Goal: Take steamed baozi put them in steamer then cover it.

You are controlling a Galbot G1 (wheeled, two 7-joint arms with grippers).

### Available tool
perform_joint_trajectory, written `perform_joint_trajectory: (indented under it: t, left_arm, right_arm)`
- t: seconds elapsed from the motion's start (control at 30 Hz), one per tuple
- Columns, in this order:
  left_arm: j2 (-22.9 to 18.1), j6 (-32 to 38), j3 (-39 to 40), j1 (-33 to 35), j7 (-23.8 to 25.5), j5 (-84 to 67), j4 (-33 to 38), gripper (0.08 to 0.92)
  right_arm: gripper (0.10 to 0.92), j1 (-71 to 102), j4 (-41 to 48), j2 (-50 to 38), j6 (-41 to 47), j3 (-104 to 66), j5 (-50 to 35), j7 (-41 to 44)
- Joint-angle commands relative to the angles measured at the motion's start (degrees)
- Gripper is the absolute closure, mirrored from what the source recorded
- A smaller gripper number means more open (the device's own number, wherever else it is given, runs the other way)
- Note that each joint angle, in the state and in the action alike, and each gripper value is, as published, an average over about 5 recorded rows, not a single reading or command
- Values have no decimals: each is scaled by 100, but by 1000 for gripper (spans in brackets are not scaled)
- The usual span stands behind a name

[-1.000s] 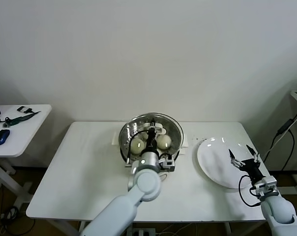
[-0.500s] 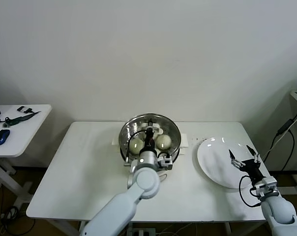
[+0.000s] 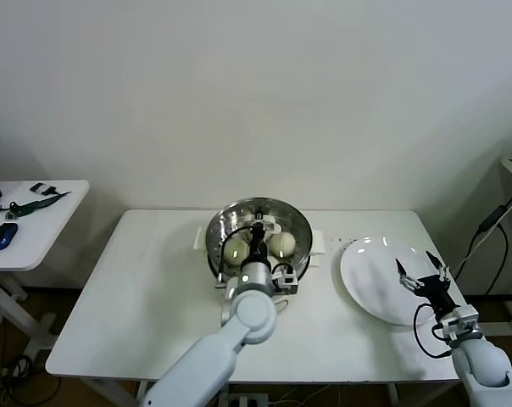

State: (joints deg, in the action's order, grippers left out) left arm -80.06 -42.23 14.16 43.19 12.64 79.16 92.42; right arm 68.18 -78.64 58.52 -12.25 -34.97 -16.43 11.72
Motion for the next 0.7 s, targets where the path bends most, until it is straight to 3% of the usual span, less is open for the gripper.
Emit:
perform_joint_trajectory:
  t: [0.03,0.3,0.7]
  left_arm:
    - [-33,-159,-9,39,22,-86,-13,851]
    - [87,-199,2,107,103,-175,274,824]
    - [626,-258,-10,391,254,-346,1387,491]
  right_arm:
    - [203,-7,3,-1,-1,0,26,9]
    - [203,-10,5,1,6,6,58,29]
    - [203,22,-179,21,369,-3,221,29]
